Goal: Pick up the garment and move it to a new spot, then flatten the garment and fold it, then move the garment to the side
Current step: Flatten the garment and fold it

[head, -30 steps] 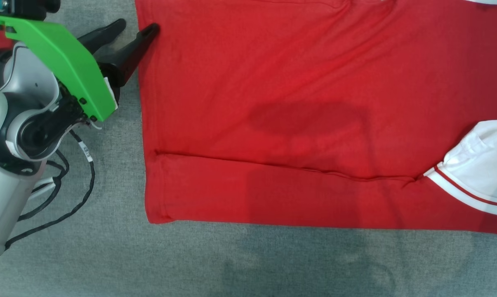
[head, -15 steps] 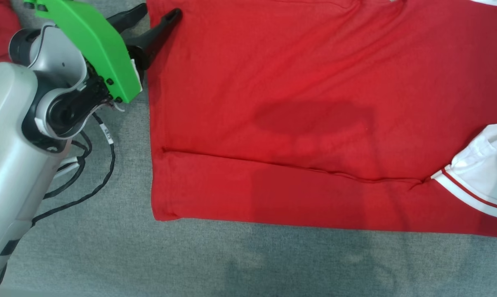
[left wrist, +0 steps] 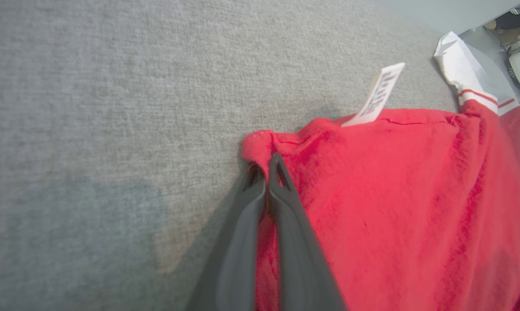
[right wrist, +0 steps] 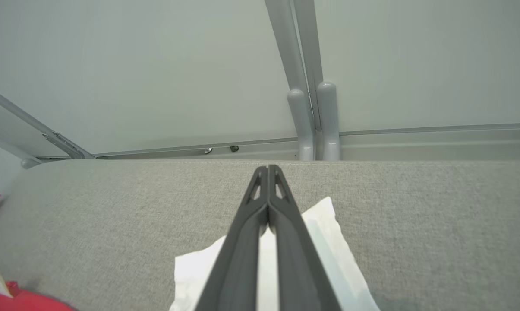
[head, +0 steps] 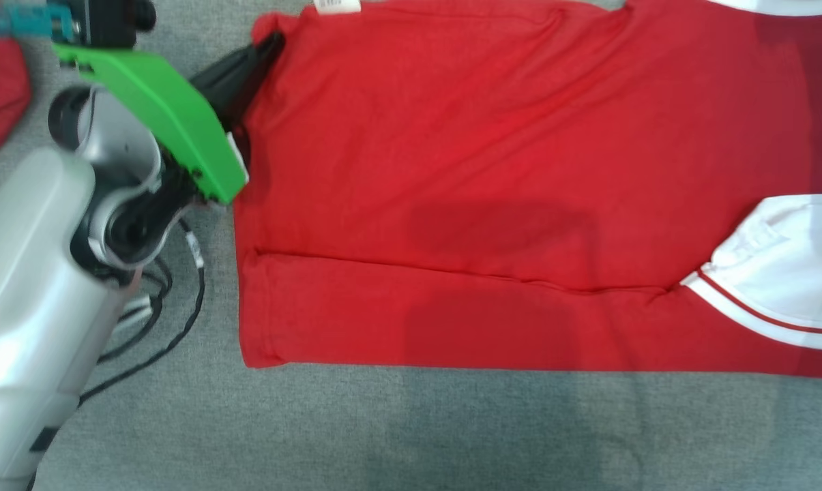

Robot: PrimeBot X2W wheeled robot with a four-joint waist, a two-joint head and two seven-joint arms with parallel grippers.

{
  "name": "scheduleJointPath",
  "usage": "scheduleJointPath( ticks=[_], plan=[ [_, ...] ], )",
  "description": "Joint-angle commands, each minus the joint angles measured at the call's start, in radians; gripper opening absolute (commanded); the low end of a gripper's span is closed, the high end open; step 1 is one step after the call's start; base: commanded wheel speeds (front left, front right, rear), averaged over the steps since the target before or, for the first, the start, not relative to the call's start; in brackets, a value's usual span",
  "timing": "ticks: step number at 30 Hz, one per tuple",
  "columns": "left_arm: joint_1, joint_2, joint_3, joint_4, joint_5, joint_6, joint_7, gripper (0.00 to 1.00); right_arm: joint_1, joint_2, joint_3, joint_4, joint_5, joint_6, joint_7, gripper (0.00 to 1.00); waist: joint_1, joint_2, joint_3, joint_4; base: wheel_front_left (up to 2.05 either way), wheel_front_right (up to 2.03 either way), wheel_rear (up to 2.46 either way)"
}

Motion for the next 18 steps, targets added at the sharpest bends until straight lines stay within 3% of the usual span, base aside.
scheduleJointPath(
  ticks=[1,8,14,15,16,18],
  plan=[
    [0.052,0.012,-0.01,0.0,0.002,0.005,-0.007,0.0,0.064,-0.027,-0.01,-0.03,0.037,0.0,-0.018,0.0,0.0,0.0064,-0.045,-0.018,0.0,0.0,0.0],
    [0.177,0.092,0.049,-0.112,-0.016,0.029,-0.093,0.0,0.338,-0.095,-0.092,-0.239,0.217,0.0,-0.072,0.0,0.0,0.0064,-0.129,-0.059,0.0,0.0,0.0],
    [0.24,0.154,0.064,-0.23,-0.007,0.066,-0.09,0.0,0.433,-0.098,-0.109,-0.26,0.199,0.0,-0.03,0.0,0.0,0.0064,-0.151,-0.078,0.0,0.0,0.0],
    [0.245,0.158,0.064,-0.252,-0.004,0.073,-0.089,0.0,0.428,-0.094,-0.101,-0.257,0.192,0.0,-0.024,0.36,0.0,0.0064,-0.148,-0.077,0.0,0.0,0.0],
    [0.25,0.163,0.061,-0.279,-0.001,0.078,-0.087,0.0,0.419,-0.096,-0.094,-0.254,0.178,0.0,-0.022,1.0,0.0,0.0064,-0.143,-0.075,0.0,0.0,0.0],
    [0.263,0.166,0.055,-0.331,0.005,0.088,-0.084,0.0,0.406,-0.098,-0.078,-0.24,0.145,0.0,-0.012,1.0,0.0,0.0064,-0.133,-0.063,0.0,0.0,0.0]
  ],
)
